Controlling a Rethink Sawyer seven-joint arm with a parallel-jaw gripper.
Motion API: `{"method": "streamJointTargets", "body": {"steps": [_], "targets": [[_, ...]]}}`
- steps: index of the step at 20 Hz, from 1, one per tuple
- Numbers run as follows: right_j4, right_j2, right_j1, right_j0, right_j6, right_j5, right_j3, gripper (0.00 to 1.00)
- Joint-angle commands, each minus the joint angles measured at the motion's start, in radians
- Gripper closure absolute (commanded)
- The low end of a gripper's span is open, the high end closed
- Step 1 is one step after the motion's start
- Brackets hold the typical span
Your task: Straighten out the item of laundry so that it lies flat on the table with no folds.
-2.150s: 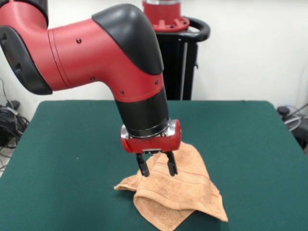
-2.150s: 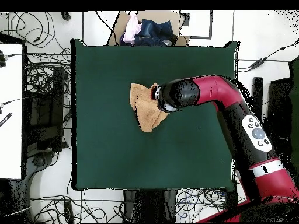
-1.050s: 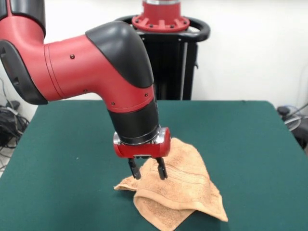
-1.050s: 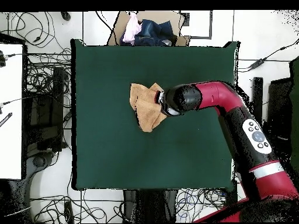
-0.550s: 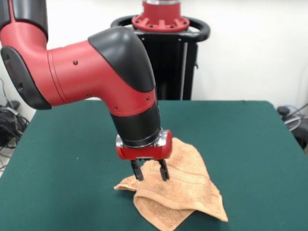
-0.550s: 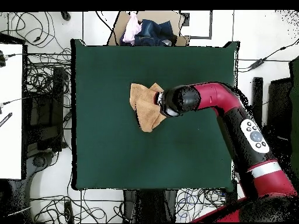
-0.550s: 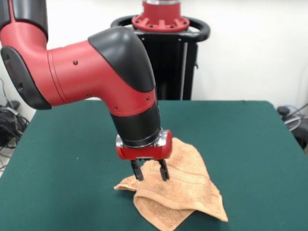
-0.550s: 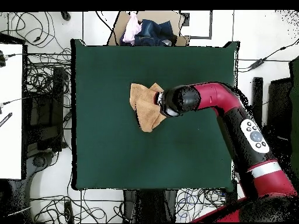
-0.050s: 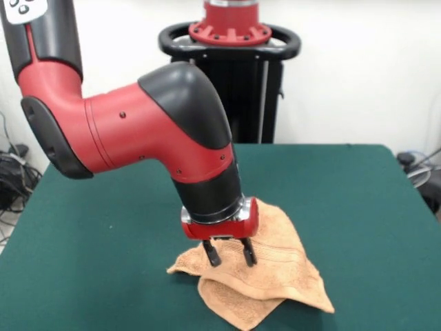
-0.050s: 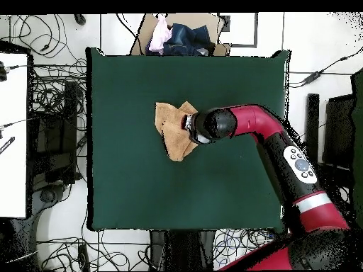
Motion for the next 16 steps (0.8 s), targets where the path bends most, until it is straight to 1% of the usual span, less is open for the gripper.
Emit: {"method": "streamJointTargets", "body": {"steps": [1, 3, 12, 14, 16], "targets": [[-0.058, -0.096, 0.073, 0.004, -0.281, -0.035, -0.018, 0.0], [-0.055, -0.095, 0.062, -0.001, -0.281, -0.026, -0.01, 0.0], [0.002, -0.088, -0.066, -0.023, -0.316, 0.079, 0.034, 0.0], [0.011, -0.092, -0.074, -0.024, -0.326, 0.086, 0.035, 0.0], [0.007, -0.101, -0.056, -0.021, -0.326, 0.062, 0.031, 0.0]]}}
